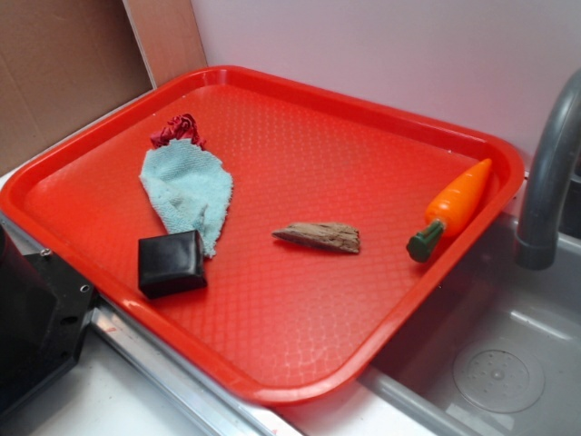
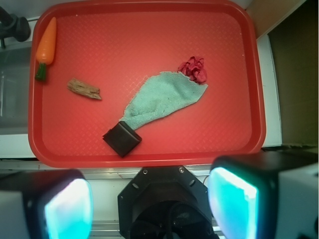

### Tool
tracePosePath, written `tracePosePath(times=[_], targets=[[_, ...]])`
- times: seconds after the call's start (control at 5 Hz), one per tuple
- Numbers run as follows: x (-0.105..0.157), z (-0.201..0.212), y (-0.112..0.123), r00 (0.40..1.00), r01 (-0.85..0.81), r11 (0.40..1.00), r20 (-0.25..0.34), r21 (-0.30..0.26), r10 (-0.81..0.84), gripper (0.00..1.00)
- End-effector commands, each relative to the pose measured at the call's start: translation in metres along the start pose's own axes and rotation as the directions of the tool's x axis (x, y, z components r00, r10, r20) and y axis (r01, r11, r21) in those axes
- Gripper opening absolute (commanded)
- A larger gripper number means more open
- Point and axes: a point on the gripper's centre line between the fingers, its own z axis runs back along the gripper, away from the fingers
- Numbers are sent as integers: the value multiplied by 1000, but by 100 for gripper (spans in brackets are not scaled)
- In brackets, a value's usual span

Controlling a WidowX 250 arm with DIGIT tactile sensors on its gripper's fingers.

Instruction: Grab the wood chip.

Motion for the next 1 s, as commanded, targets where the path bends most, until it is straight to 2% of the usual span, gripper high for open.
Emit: tracePosePath(times=[0.0, 0.2, 0.4, 0.6, 0.8], targets=[[0, 0, 0, 1000, 0, 1000, 0, 0, 0, 100], [11, -5, -2, 999, 38, 999, 3, -7, -38, 100], [30, -17, -9, 998, 69, 997, -7, 23, -69, 100], [45, -30, -22, 981, 194, 981, -6, -3, -194, 100], [45, -50, -56, 901, 432, 902, 35, -1, -432, 100]])
